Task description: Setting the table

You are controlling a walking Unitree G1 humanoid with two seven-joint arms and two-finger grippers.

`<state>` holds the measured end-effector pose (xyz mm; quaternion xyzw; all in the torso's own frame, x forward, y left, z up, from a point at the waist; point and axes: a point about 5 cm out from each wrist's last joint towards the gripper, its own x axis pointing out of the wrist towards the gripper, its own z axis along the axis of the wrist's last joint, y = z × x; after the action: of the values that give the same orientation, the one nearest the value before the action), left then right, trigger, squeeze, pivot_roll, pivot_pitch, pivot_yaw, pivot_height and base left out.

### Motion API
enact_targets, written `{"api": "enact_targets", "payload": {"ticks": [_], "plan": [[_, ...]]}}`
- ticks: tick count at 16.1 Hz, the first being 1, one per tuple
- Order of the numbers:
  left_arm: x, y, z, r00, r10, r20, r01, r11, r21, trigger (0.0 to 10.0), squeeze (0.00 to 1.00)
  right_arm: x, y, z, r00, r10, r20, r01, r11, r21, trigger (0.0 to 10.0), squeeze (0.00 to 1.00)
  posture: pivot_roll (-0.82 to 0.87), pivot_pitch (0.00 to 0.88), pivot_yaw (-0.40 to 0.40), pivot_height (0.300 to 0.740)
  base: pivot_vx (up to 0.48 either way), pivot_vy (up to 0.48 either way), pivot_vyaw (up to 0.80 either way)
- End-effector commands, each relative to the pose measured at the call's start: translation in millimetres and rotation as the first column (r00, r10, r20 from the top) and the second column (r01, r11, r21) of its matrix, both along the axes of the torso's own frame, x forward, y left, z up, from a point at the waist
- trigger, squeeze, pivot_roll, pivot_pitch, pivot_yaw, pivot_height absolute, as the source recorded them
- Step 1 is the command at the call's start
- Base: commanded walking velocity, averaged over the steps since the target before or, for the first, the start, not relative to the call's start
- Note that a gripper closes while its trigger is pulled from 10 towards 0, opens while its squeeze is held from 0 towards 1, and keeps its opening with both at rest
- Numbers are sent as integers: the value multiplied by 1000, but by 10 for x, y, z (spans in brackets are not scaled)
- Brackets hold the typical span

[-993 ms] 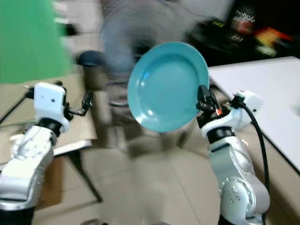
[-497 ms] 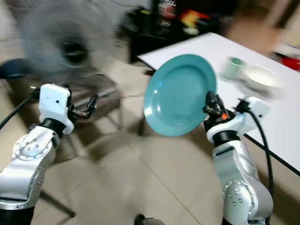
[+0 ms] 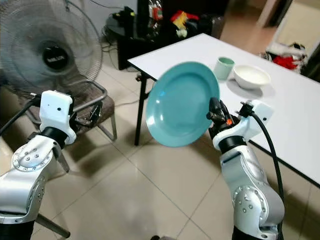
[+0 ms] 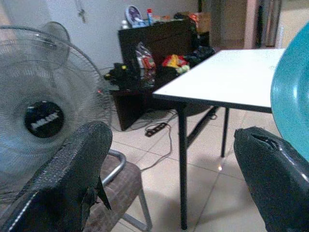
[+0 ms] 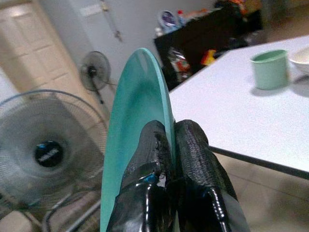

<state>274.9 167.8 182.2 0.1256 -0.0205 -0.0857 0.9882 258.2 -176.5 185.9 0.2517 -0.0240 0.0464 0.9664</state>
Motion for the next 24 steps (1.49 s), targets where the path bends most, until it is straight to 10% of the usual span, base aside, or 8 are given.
{"api": "enact_targets", "payload": {"ticks": [1, 24], "plan": [[-25, 14, -6, 1000, 6, -7, -6, 1000, 0, 10000, 0, 23, 19, 48, 999, 22, 34, -23, 1000, 13, 10000, 0, 80, 0, -90, 740, 0, 0, 0], [201, -28, 15, 997, -76, -31, 76, 997, 19, 10000, 0, -43, 15, -96, 998, -55, 6, 55, 997, -49, 10000, 0, 13, 0, 9, 740, 266, 0, -138]]}}
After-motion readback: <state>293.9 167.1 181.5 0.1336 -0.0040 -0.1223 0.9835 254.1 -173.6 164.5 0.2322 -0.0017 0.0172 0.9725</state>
